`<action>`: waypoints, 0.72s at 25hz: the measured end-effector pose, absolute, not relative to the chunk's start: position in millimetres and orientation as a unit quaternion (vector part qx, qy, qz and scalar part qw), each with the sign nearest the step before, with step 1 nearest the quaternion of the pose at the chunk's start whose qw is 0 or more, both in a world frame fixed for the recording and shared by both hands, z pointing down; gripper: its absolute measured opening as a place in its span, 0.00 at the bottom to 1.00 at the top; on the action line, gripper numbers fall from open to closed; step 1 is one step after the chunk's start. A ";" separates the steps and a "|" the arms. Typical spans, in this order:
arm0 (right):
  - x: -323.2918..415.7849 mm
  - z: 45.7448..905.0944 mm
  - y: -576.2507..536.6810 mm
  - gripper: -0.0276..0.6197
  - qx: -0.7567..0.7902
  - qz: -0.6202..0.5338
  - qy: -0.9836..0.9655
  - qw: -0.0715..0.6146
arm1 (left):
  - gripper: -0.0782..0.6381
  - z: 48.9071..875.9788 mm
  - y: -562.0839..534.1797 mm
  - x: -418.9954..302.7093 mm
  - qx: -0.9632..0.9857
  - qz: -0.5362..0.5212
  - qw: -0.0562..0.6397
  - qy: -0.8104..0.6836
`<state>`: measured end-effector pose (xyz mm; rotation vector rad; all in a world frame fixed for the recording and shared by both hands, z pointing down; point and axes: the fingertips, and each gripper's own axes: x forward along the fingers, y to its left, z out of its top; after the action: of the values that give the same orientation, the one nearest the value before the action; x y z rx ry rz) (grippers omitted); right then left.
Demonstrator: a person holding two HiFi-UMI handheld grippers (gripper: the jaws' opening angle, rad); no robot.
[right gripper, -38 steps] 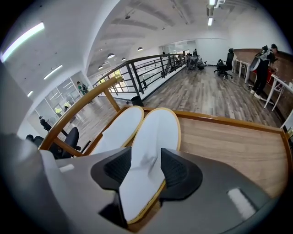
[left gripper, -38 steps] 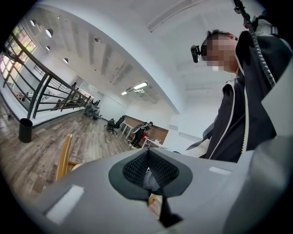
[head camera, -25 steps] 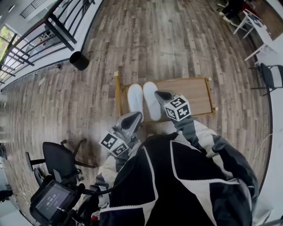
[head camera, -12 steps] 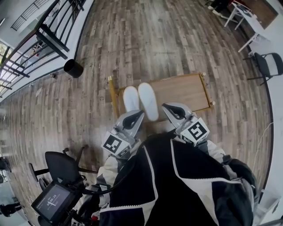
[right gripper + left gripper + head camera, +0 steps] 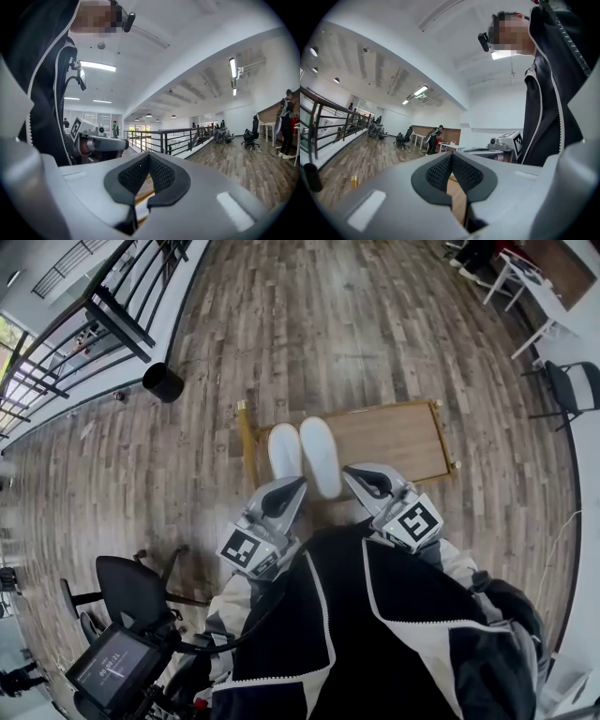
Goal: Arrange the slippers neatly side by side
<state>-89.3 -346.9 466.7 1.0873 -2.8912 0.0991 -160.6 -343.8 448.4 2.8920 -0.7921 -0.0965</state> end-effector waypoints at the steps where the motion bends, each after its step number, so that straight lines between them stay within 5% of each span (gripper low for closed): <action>1: -90.4 466.4 -346.0 0.04 0.350 0.032 -0.936 0.026 | 0.14 447.3 -343.3 -161.3 0.961 -0.033 0.071 -0.265; 18: -101.0 470.1 -349.3 0.04 0.332 0.030 -0.942 0.027 | 0.14 446.3 -346.3 -166.1 0.959 -0.031 0.070 -0.274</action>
<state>-101.0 -349.3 470.1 1.0258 -2.9115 0.0915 -166.1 -346.3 446.3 2.8849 -0.8238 -0.0942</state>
